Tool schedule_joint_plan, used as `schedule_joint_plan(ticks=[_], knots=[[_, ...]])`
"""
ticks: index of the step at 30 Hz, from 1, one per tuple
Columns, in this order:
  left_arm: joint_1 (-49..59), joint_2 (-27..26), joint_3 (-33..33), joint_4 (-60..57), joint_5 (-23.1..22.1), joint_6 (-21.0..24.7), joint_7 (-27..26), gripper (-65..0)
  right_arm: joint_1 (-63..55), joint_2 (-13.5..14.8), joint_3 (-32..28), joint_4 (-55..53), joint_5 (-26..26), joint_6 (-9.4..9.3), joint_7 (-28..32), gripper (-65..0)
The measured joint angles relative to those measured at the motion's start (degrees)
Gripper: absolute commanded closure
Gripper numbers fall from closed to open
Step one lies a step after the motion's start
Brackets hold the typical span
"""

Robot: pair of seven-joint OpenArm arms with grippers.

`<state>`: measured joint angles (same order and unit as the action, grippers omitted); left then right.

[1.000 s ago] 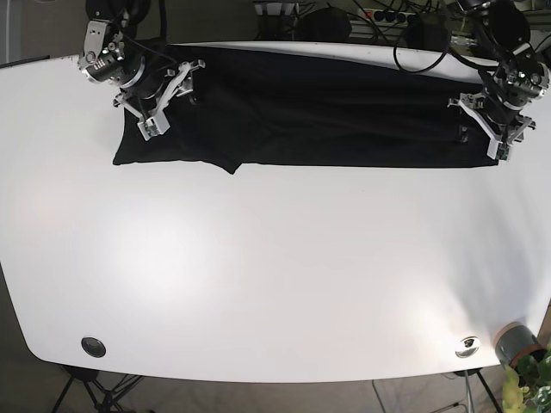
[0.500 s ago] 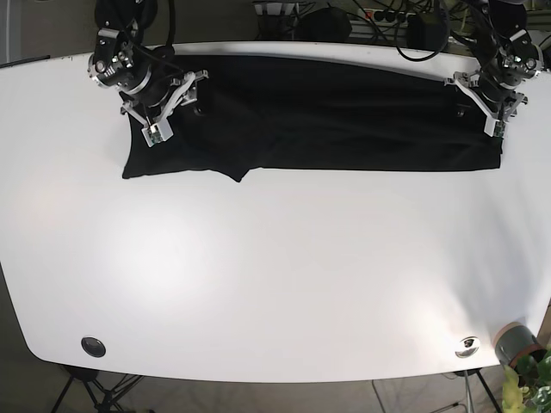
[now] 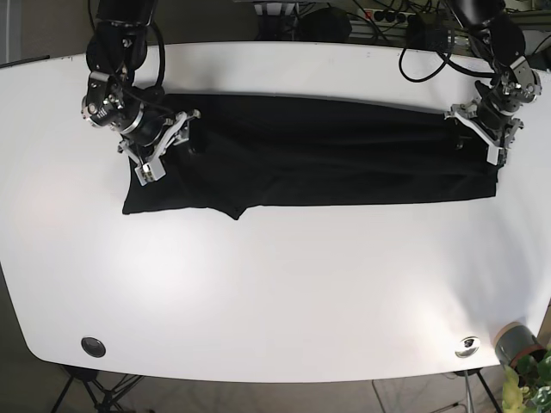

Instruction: Fold the T-shirt properly

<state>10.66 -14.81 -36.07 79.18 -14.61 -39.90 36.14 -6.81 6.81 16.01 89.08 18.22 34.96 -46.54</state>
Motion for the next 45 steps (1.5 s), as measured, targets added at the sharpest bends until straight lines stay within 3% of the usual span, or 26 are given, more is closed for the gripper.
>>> schedule_joint_plan(ticks=[4,9,11,17,24,35,45], knots=[[-2.0,0.3,1.3,-0.1,0.2,0.0,1.3,-35.6,3.4,1.7,-0.1,-2.6,-0.7,-0.42,-0.7,-36.3],[-1.4,0.6,1.3,2.2,0.3,-0.1,2.3,-36.3,4.0,1.8,0.0,-2.6,-1.5,-0.57,-1.2,-36.3],[-1.1,0.6,1.3,4.1,-0.7,-0.1,4.6,-39.7,4.2,1.8,0.0,-2.6,-1.6,-0.61,-1.6,-36.3],[-1.5,-0.9,-3.7,9.0,-13.7,-0.2,13.2,-46.5,4.2,1.8,0.0,-2.6,-1.5,-0.63,-1.6,-36.3],[-3.1,-3.7,-10.2,8.6,-20.1,0.0,19.6,-50.3,4.2,1.7,0.0,-2.6,-1.5,-0.90,-1.6,-36.3],[-9.2,-6.8,-14.9,-3.0,-21.0,0.0,23.5,-50.4,4.1,1.6,0.1,-2.6,-1.5,-0.87,-1.4,-36.3],[-10.0,-7.4,-13.4,-8.0,-20.7,0.0,24.1,-50.6,4.1,1.6,0.1,-2.6,-1.5,-0.87,-1.5,-36.3]])
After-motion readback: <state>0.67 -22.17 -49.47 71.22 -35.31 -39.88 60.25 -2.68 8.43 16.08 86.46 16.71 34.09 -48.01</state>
